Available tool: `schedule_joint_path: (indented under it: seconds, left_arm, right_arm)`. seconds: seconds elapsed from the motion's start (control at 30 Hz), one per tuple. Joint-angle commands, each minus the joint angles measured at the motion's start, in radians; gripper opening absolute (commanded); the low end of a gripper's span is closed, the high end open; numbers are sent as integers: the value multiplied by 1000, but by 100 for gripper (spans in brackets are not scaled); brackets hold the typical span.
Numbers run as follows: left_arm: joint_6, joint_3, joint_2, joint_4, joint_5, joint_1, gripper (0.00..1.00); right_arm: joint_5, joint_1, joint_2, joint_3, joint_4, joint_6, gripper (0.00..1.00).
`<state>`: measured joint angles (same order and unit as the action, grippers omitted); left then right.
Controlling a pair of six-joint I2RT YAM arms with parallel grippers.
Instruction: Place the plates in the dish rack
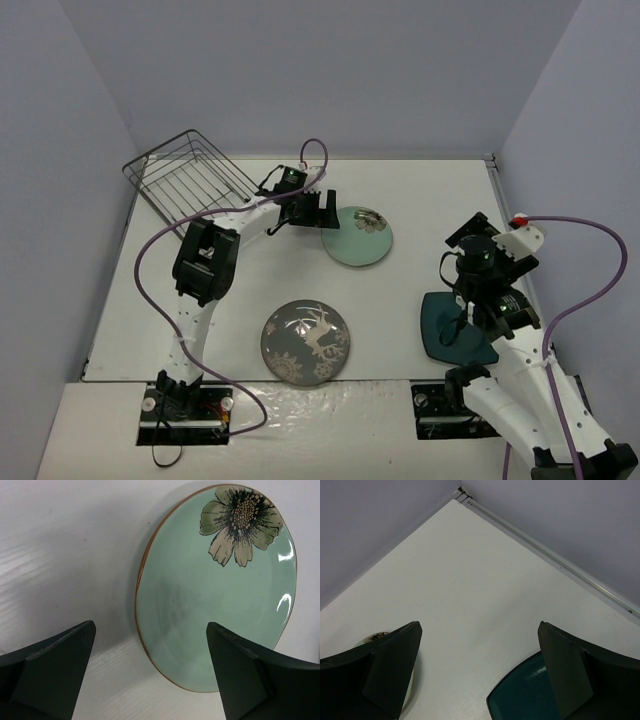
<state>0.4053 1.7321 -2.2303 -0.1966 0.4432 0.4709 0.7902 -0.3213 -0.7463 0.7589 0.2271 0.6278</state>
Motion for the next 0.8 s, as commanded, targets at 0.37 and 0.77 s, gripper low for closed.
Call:
schedule_joint_path:
  seconds: [0.37,0.77]
  left_arm:
    - [164,-112,43,180,207,-9,80]
    - [214,-127,-3,228,165,-18,44]
  right_arm:
    - [53,-1,20,12,-27,20,100]
    - [48,-1,69,11,-17,28,100]
